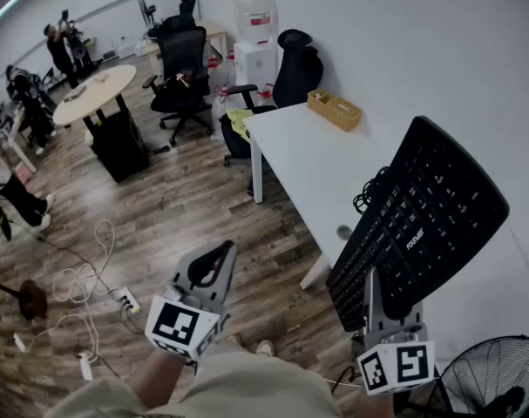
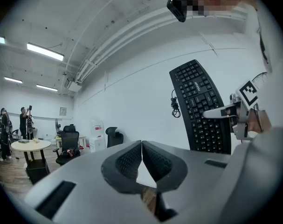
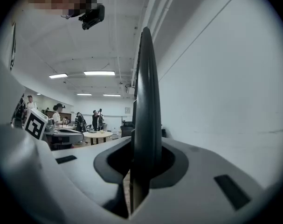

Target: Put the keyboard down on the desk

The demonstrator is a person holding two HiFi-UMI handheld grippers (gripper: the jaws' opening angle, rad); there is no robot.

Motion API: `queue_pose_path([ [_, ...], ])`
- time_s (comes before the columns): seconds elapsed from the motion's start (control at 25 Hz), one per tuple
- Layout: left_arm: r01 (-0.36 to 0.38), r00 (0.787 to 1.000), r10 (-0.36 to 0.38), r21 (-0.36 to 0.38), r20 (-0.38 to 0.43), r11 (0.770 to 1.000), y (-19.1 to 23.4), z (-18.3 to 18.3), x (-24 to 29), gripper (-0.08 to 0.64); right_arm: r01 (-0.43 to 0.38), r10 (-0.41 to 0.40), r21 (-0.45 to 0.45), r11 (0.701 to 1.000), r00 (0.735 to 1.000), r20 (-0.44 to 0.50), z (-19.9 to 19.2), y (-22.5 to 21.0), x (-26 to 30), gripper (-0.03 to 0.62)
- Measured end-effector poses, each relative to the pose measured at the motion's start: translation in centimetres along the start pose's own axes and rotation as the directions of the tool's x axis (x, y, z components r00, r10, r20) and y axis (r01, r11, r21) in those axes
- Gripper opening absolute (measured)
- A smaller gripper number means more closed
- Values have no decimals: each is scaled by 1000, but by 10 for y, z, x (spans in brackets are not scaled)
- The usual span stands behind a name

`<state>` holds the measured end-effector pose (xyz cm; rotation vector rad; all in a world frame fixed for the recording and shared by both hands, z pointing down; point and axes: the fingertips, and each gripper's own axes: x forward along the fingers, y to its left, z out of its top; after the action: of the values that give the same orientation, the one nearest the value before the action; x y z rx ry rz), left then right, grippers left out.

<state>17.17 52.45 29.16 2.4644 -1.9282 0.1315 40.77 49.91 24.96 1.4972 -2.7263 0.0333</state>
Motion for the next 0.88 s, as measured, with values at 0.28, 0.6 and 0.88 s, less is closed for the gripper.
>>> queue_pose_path([
  [0.28, 5, 1000, -5, -17, -2, 1000, 6, -1, -1, 25, 9, -8, 23, 1000, 1000, -6, -3, 0, 2, 89],
  [0.6, 24, 1000, -24, 19, 7, 1000, 4, 1, 5, 25, 10, -10, 26, 1000, 1000, -8, -3, 0, 2, 89],
  [0.88, 15, 1000, -15, 14, -11, 1000, -2, 3, 6, 25, -3, 4, 21, 1000, 1000, -22, -4, -3, 0, 89],
])
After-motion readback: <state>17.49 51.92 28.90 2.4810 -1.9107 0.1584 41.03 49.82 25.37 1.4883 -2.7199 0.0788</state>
